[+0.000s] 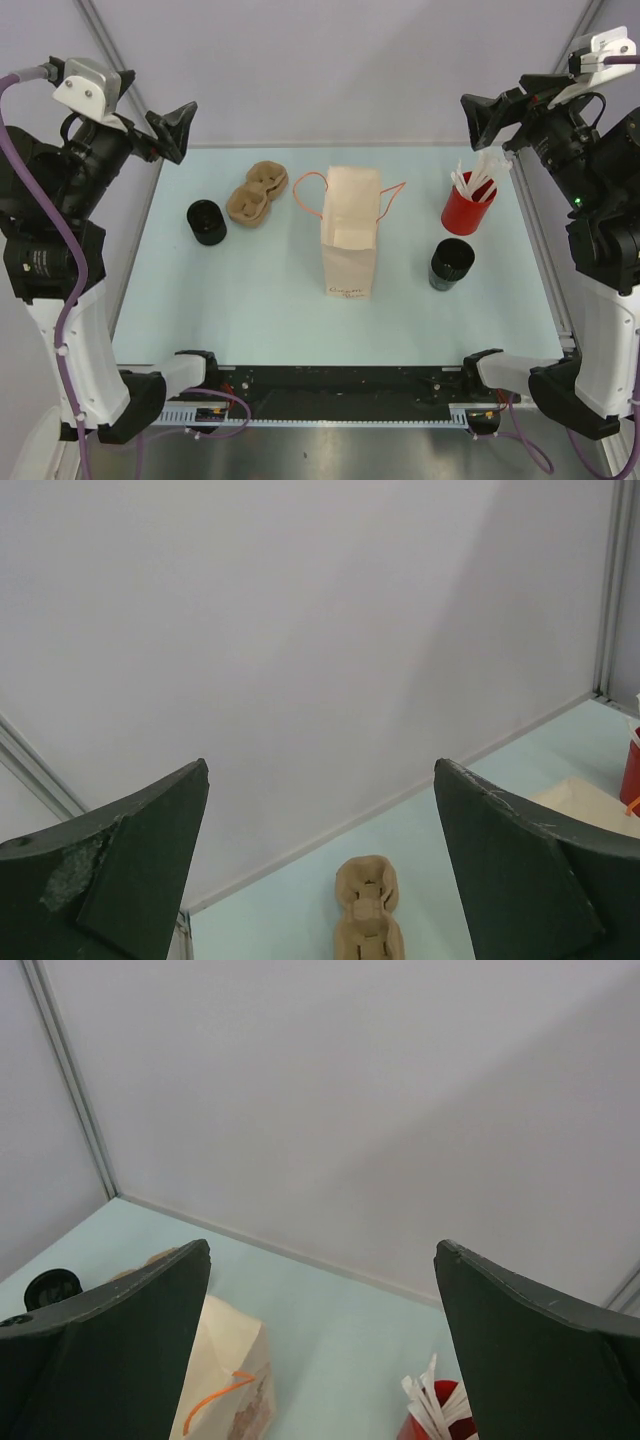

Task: Pack the takeout coffee

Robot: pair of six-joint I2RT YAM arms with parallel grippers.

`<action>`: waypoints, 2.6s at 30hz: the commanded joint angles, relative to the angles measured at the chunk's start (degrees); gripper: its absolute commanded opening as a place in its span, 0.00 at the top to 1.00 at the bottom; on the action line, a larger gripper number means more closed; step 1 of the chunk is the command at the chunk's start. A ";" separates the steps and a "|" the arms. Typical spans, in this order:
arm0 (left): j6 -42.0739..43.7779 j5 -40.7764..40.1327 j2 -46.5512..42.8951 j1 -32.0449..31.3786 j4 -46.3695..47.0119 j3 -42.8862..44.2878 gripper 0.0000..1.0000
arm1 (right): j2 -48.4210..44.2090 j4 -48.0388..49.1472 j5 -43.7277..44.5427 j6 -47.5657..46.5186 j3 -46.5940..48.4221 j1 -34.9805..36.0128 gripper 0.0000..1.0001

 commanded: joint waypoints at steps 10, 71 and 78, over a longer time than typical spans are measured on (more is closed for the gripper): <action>0.00 2.11 0.39 0.37 0.96 -0.34 0.01 | -0.47 0.77 -0.96 0.86 1.54 -0.60 0.00; 3.43 -14.06 42.75 -8.94 9.31 -33.92 0.40 | -9.62 9.99 -7.47 -15.58 -44.16 -8.87 0.00; 4.31 -15.73 43.01 -8.86 10.45 -34.88 0.45 | -9.88 9.99 -7.73 -15.31 -44.16 -8.95 0.00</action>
